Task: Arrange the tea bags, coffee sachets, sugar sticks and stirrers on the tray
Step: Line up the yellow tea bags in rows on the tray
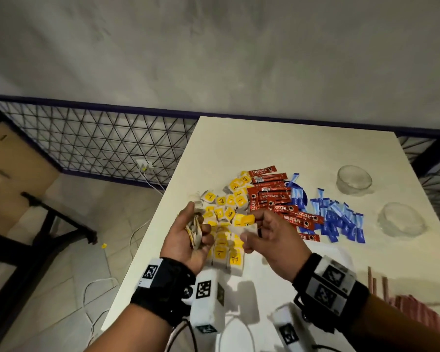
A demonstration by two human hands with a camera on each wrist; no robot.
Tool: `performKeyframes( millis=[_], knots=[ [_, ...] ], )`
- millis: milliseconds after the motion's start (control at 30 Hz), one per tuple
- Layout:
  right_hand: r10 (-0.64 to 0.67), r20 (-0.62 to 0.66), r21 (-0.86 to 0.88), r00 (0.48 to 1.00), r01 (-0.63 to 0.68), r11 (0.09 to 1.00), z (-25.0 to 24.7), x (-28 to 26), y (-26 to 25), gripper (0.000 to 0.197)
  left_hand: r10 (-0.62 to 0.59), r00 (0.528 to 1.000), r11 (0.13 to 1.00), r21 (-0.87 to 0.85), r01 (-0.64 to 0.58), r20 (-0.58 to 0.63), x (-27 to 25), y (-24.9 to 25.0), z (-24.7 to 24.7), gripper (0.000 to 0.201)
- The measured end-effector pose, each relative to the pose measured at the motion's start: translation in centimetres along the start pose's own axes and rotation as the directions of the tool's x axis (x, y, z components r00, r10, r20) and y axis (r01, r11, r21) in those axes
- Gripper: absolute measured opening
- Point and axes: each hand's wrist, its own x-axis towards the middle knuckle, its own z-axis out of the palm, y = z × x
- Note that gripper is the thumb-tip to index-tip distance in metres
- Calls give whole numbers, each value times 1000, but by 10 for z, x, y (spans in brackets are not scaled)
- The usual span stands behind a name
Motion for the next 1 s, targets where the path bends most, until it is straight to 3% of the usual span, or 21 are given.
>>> performKeyframes(
  millis=[100, 300, 367, 433, 533, 633, 800, 1000],
  knots=[
    [3, -9, 17, 1000, -3, 1000, -4, 1, 0, 34, 1, 1000, 998, 61, -2, 23, -5, -6, -8, 5],
    [-61, -16, -83, 998, 59, 995, -10, 0, -3, 38, 54, 990, 950, 298, -90, 128, -12, 2, -27, 23],
    [-73, -30, -170, 997, 67, 983, -9, -1, 0, 40, 67, 991, 905, 410, -110, 117, -10, 11, -39, 14],
    [-77, -43, -249, 996, 64, 966, -2, 0, 5, 41, 55, 989, 821, 558, -123, 137, -10, 16, -49, 19],
    [-113, -35, -356, 993, 93, 930, 20, 3, 14, 42, -63, 971, 724, 680, -114, 229, -16, 11, -50, 9],
    [-177, -10, -447, 984, 154, 881, 41, 2, 14, 41, -136, 957, 718, 691, -84, 257, -18, 9, -48, 18],
    [-237, 29, -556, 971, 213, 804, 57, 5, 15, 34, -158, 953, 769, 637, -45, 258, -17, 19, -53, 27],
    [-273, 139, -688, 952, 291, 665, 62, 11, 13, 67, -87, 953, 763, 635, -122, 289, -17, 28, -54, 31]
  ],
)
